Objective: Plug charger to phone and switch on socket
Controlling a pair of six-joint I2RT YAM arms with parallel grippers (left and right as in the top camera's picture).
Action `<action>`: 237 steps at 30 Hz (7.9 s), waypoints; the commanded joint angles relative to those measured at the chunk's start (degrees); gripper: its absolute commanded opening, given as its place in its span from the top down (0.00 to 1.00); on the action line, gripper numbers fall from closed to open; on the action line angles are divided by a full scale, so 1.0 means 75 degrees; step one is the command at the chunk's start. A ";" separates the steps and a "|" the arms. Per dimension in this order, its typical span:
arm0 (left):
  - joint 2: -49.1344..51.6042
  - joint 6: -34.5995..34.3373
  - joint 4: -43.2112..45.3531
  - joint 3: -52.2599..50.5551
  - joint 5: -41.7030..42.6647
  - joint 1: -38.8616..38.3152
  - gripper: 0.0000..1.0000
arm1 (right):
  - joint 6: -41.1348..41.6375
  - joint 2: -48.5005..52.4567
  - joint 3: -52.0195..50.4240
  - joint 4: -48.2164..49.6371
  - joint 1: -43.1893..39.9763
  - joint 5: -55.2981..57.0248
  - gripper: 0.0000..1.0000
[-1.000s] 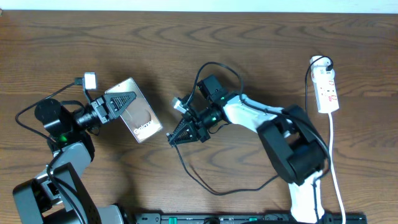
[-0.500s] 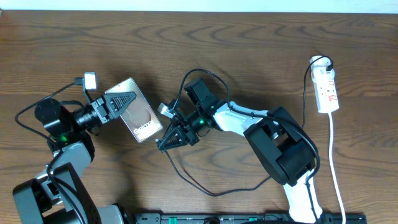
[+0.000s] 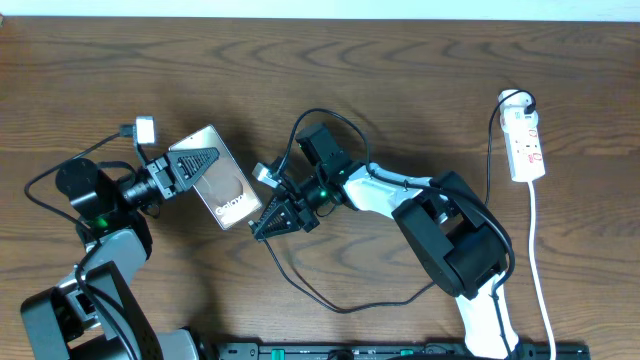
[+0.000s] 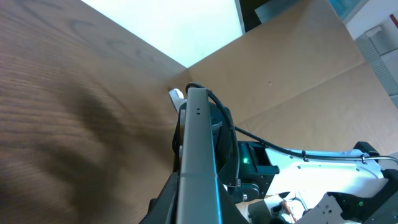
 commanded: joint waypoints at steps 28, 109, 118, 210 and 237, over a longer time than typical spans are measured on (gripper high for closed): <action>-0.0023 0.0495 0.0041 -0.0146 0.0154 0.0023 0.93 | 0.0137 -0.0026 0.0009 0.0498 0.0187 0.0510 0.99; -0.0023 0.0557 0.0044 -0.0245 0.0160 0.0026 0.93 | 0.0178 -0.0026 0.0009 0.0627 0.0032 0.0466 0.99; -0.0023 0.0557 0.0044 -0.0245 0.0160 0.0026 0.93 | 0.0181 -0.0026 0.0009 0.0624 -0.0009 0.0469 0.99; -0.0023 0.0731 0.0044 -0.0245 0.0160 0.0026 0.93 | 0.3640 -0.0026 0.0009 0.3806 -0.0280 0.1276 0.91; -0.0023 0.0793 0.0044 -0.0245 0.0160 0.0026 0.93 | 0.3637 -0.0026 0.0009 0.3806 -0.0280 0.1271 0.01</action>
